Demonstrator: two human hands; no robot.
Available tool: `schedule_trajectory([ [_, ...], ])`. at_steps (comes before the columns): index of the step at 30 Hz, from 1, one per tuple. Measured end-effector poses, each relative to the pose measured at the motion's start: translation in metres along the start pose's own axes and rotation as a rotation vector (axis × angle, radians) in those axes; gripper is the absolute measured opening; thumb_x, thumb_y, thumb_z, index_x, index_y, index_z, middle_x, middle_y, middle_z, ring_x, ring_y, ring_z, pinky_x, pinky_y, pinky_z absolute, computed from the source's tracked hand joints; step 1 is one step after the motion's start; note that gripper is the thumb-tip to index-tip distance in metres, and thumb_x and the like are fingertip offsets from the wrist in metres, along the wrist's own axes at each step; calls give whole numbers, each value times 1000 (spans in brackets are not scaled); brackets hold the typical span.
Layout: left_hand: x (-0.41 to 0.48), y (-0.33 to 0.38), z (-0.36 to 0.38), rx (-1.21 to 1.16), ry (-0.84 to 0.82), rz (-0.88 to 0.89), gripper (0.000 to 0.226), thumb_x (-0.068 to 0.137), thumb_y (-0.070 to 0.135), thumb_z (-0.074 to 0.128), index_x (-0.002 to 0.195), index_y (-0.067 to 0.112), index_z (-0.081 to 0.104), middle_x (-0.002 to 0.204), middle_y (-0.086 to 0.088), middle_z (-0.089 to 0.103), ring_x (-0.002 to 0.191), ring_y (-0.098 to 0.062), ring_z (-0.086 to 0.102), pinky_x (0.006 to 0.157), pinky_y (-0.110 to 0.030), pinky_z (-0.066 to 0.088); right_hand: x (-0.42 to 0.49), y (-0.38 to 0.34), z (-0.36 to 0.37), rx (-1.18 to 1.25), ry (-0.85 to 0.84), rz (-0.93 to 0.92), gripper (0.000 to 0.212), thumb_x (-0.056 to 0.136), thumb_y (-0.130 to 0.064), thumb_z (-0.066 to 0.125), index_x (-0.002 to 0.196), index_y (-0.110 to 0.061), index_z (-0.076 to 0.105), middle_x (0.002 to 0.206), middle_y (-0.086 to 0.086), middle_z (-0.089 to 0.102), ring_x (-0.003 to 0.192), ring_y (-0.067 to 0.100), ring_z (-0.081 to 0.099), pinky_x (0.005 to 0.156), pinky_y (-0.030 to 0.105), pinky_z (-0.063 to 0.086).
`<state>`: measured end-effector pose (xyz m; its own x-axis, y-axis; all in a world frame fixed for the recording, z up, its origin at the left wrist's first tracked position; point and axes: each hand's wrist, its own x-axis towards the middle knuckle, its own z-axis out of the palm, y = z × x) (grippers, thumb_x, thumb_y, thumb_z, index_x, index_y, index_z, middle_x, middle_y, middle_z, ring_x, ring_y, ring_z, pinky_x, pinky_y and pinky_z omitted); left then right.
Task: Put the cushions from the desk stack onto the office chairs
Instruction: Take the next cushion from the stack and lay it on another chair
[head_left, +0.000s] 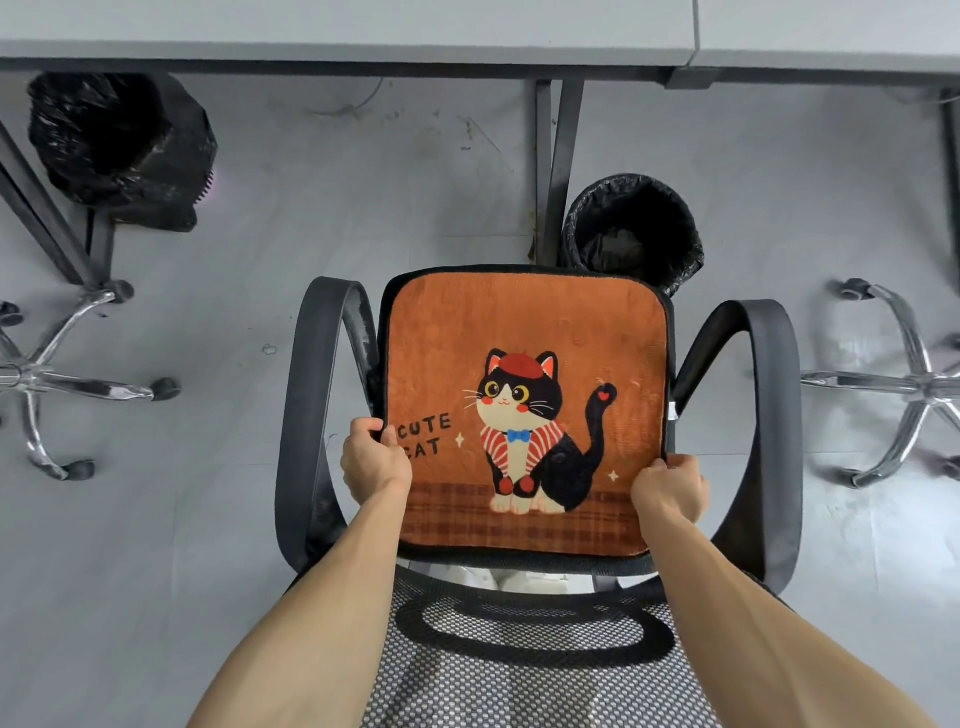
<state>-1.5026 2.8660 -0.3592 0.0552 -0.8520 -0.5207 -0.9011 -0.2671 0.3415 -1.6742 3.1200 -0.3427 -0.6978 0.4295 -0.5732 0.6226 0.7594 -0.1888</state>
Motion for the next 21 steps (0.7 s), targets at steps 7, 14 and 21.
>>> schedule_trajectory([
  [7,-1,1,0,47,10,3,18,102,27,53,116,17,58,119,-8,61,103,-32,61,72,-36,39,3,1,-1,-6,-18,-19,27,106,-24,47,125,-9,57,125,17,55,108,37,59,81,39,44],
  [14,-5,-1,6,169,6,196,41,102,34,48,140,21,39,146,-13,43,128,-35,46,88,-52,50,1,1,1,-119,-30,-61,27,104,-24,49,126,-10,50,129,18,48,114,41,55,86,47,50],
  [21,-20,-8,27,598,-334,659,82,90,69,45,156,44,3,165,-3,-21,152,-35,-14,117,-66,14,-15,-5,8,-368,-78,-325,73,91,0,59,154,-23,29,158,7,20,135,35,31,86,50,54],
])
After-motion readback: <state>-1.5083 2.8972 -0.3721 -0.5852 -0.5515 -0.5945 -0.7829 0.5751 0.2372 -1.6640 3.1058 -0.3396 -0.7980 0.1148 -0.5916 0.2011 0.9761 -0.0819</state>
